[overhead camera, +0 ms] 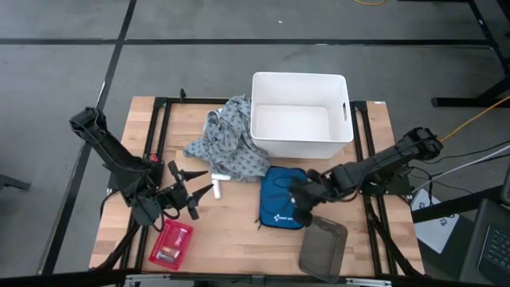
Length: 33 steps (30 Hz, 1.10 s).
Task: Pick & Place Medicine items
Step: Put the bottom white rolled gauze into the black bin
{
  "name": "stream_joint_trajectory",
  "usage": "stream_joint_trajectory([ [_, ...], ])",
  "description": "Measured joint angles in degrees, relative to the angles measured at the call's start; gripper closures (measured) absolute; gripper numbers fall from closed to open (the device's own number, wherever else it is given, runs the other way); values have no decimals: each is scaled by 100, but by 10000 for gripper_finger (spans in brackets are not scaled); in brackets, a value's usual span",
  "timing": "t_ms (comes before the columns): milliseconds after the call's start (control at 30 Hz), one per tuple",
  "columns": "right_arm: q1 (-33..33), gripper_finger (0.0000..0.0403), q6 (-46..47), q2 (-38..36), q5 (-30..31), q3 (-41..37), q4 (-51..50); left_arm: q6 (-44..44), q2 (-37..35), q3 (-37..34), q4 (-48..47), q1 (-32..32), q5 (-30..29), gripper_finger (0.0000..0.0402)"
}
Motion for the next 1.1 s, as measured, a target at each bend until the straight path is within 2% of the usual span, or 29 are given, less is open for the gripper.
stream_joint_trajectory([
  [133, 205, 340, 293, 6, -820, 0, -279, -4, 0, 0, 10, 0, 2, 199],
  [233, 311, 340, 418, 73, -1215, 0, -411, -31, 0, 0, 12, 0, 2, 200],
  [500, 494, 340, 503, 137, -1540, -11, -569, -68, 0, 0, 12, 0, 17, 201],
  [767, 683, 340, 831, 395, -2838, -818, -256, -74, 0, 0, 12, 0, 95, 203],
  [933, 676, 329, 903, 408, -2720, -1010, -134, -102, 2, 0, 12, 0, 196, 203],
  [1100, 676, 276, 932, 408, -2577, -1010, 211, -107, 2, 0, 12, 0, 196, 203],
])
